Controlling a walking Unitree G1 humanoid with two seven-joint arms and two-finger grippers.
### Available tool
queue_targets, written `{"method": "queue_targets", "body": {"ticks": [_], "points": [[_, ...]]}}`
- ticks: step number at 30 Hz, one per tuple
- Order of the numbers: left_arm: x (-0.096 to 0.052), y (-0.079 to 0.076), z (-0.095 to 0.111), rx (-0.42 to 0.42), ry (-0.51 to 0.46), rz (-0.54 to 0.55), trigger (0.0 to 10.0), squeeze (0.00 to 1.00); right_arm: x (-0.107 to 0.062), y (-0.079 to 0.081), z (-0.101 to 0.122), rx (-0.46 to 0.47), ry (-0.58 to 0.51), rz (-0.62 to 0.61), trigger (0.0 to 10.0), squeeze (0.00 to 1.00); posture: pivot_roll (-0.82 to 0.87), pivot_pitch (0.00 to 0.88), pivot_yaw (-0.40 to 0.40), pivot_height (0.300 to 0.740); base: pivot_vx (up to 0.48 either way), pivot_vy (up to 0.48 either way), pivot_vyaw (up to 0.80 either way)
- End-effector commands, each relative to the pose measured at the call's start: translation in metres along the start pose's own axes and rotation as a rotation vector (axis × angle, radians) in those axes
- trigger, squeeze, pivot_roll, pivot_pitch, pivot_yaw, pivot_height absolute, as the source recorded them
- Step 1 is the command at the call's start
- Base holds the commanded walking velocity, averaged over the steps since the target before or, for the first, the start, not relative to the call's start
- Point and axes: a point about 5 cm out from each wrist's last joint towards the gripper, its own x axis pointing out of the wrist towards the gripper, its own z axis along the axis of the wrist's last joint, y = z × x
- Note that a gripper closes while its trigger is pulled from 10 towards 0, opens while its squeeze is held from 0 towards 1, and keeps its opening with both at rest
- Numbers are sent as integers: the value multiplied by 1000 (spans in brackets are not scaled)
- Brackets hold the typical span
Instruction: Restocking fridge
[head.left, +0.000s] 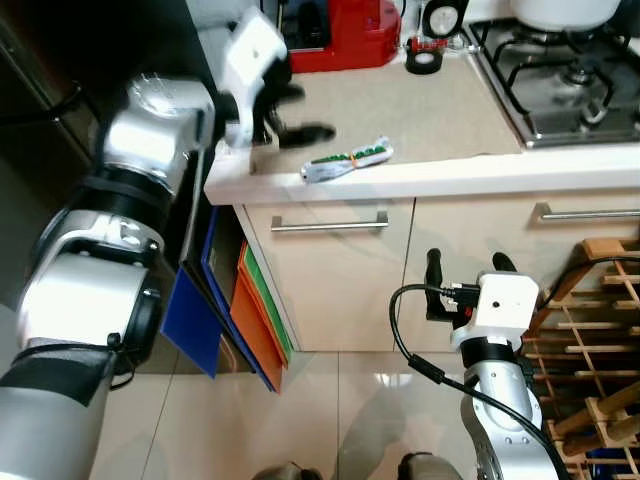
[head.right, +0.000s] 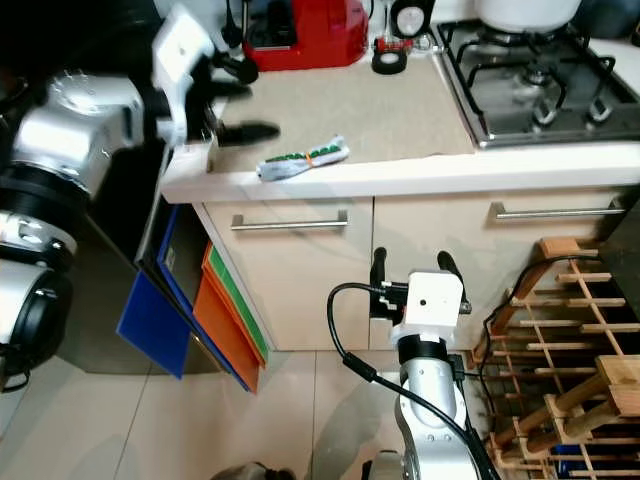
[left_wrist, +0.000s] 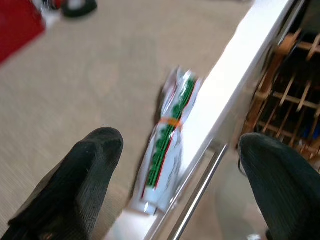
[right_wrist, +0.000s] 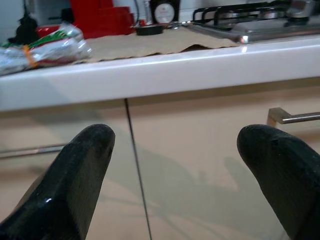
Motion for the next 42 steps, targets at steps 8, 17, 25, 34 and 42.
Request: {"method": "queue_targets", "body": {"ticks": [8,17,25,34,42], "points": [[8,5,0,-28,-20,98,10000,0,-4,3,12,-17,-15,17,10000,0,-198,134,185,740,0,0,0],[16,1,-5,-47,-19,101,10000,0,-10,-1,11,-31,9,3,10000,0,-218,149,191,740,0,0,0],[24,-5,-10,-34,10,94,10000,0,-17,-1,10,-33,29,-8,10000,0,-233,163,198,740,0,0,0],[28,-6,-19,-68,41,151,10000,0,-23,-3,9,-41,49,-18,10000,0,-251,177,198,740,0,0,0],[28,-6,-28,-115,50,199,0,0,-17,-1,13,-40,43,1,10000,0,-225,195,176,740,0,0,0]]}}
